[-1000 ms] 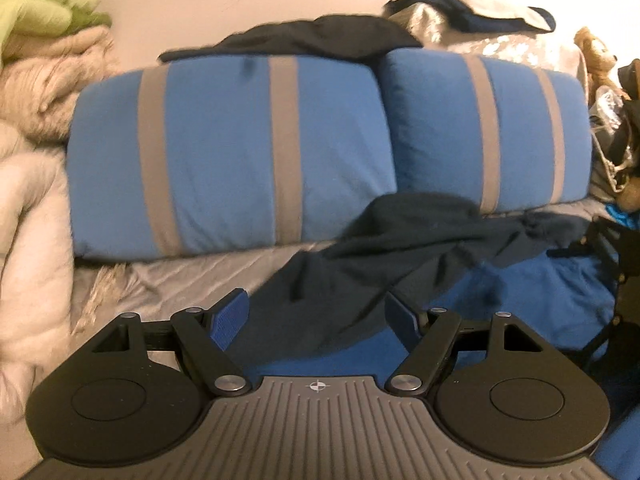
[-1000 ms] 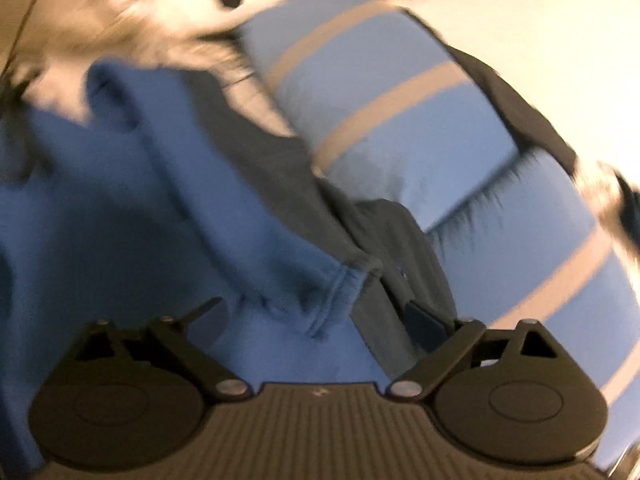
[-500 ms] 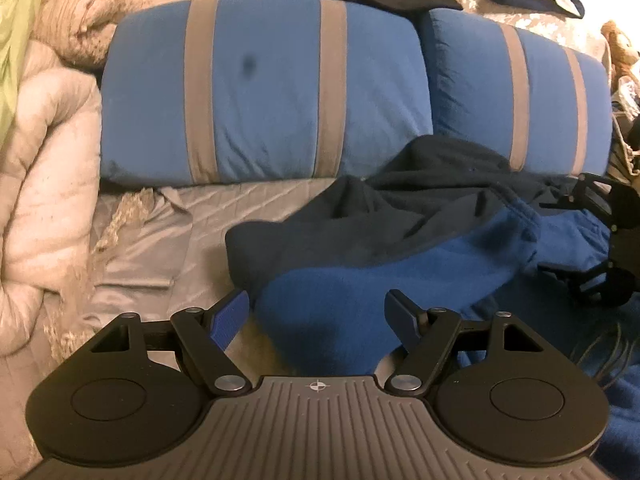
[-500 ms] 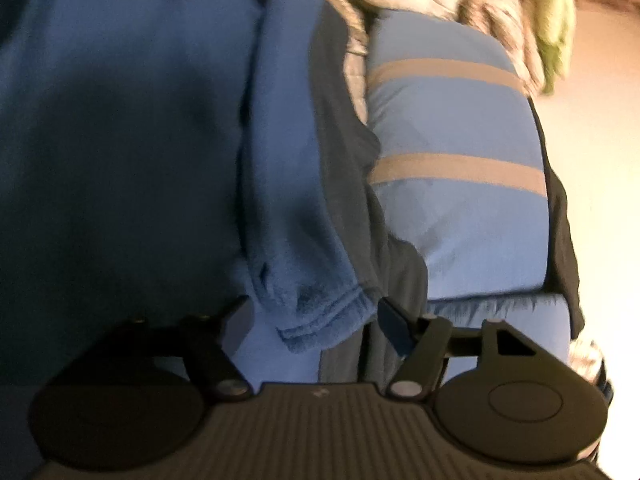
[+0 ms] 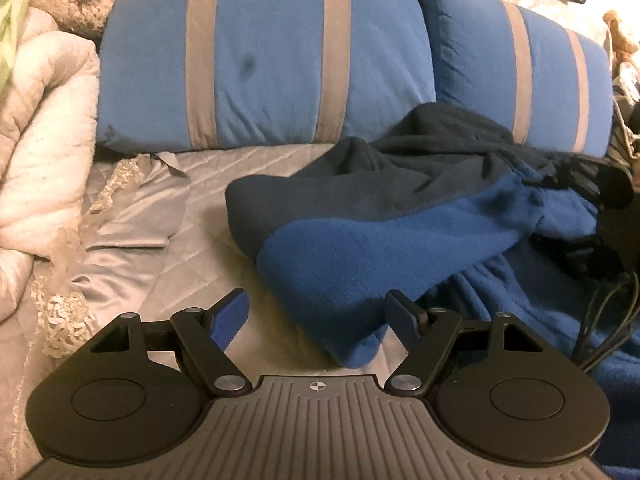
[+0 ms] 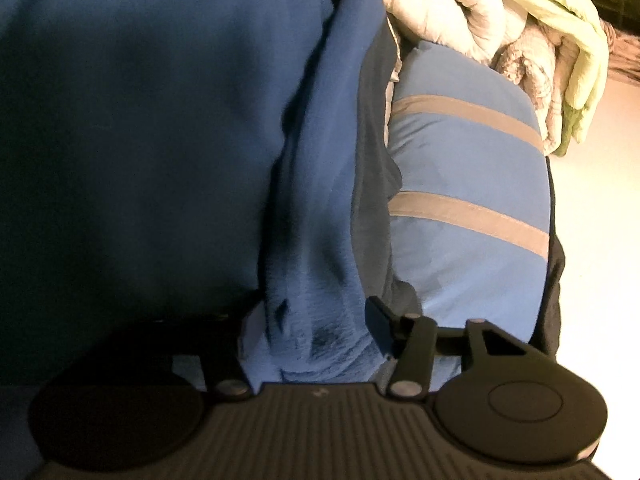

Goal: Fold clothes

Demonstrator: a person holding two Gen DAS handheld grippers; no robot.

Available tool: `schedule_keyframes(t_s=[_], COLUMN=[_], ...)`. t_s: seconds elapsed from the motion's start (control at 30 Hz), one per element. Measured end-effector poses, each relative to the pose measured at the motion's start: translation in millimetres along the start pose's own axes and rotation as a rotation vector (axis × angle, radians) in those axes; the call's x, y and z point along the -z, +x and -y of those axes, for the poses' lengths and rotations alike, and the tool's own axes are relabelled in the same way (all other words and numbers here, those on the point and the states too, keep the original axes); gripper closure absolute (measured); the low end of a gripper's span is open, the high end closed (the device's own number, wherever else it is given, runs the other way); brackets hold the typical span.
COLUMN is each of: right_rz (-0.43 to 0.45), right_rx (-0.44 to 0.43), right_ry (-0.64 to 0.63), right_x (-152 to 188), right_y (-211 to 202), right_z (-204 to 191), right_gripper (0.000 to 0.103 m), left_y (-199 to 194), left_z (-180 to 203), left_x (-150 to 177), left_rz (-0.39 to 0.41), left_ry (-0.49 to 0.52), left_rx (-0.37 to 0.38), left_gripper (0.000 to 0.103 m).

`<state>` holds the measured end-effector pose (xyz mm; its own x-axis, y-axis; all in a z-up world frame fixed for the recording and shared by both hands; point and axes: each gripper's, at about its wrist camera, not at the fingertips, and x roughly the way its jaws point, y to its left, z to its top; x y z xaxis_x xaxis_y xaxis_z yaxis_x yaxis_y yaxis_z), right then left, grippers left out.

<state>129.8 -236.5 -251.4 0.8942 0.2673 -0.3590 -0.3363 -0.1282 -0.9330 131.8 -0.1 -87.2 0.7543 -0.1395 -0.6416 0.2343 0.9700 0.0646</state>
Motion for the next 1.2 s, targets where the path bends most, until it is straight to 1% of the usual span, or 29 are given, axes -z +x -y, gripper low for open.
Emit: schedule_keyframes(t_s=[0.07, 0.17, 0.2, 0.23, 0.3, 0.37, 0.43, 0.5, 0.57, 0.63, 0.7, 0.73, 0.83, 0.9, 0.97, 1.07, 1.2], right_rz=[-0.006, -0.003, -0.002, 0.000, 0.003, 0.003, 0.004, 0.004, 0.003, -0.005, -0.019, -0.028, -0.057, -0.077, -0.099, -0.143, -0.205], right_rx=[0.011, 0.017, 0.016, 0.014, 0.014, 0.021, 0.038, 0.060, 0.085, 0.118, 0.164, 0.189, 0.281, 0.347, 0.406, 0.473, 0.515], right_ry=[-0.015, -0.059, -0.080, -0.093, -0.098, -0.071, -0.031, -0.012, -0.004, -0.007, -0.008, -0.008, 0.003, 0.025, 0.054, 0.091, 0.135], right_x=[1.0, 2.2, 2.5, 3.3, 5.2, 6.1, 5.3, 4.3, 3.6, 3.8, 4.2, 4.1, 2.9, 2.5, 1.6, 2.2, 13.6], right_y=[3.8, 6.3, 6.0, 5.3, 3.6, 0.9, -2.7, -5.7, -8.1, -8.9, -7.8, -5.9, -1.2, 0.2, 0.7, 2.5, -0.7], right_z=[-1.4, -3.5, -3.7, -1.8, 6.1, 20.8, 40.9, 61.5, 81.5, 99.3, 118.5, 127.8, 157.6, 179.4, 200.8, 232.2, 260.9], right_gripper=[0.042, 0.053, 0.062, 0.069, 0.078, 0.077, 0.079, 0.080, 0.081, 0.081, 0.081, 0.081, 0.082, 0.082, 0.083, 0.083, 0.086], left_y=[3.1, 7.1, 8.2, 9.4, 10.5, 11.8, 14.7, 17.0, 19.8, 19.2, 17.8, 16.4, 12.3, 10.9, 12.4, 22.1, 47.4], left_z=[2.2, 6.4, 7.9, 9.4, 12.9, 16.4, 17.6, 15.2, 6.3, -3.1, -12.1, -14.8, -14.5, -12.9, -11.3, -2.9, 16.1], left_x=[2.1, 6.5, 8.2, 9.8, 12.7, 15.3, 15.9, 14.5, 10.5, 4.3, -2.2, -6.6, -23.4, -35.2, -47.5, -60.9, -63.6], left_rz=[-0.007, -0.012, -0.014, -0.019, -0.023, -0.026, -0.022, -0.009, 0.010, 0.036, 0.063, 0.077, 0.122, 0.151, 0.164, 0.147, 0.071], left_ry=[0.011, 0.041, 0.053, 0.064, 0.088, 0.112, 0.122, 0.110, 0.054, -0.012, -0.077, -0.093, -0.078, -0.080, -0.086, -0.078, -0.044], left_rx=[0.000, 0.006, 0.010, 0.015, 0.026, 0.027, -0.005, -0.049, -0.087, -0.091, -0.085, -0.090, -0.136, -0.135, -0.139, -0.149, -0.136], left_gripper=[0.028, 0.028, 0.028, 0.028, 0.028, 0.028, 0.028, 0.028, 0.028, 0.028, 0.028, 0.028, 0.027, 0.026, 0.026, 0.026, 0.026])
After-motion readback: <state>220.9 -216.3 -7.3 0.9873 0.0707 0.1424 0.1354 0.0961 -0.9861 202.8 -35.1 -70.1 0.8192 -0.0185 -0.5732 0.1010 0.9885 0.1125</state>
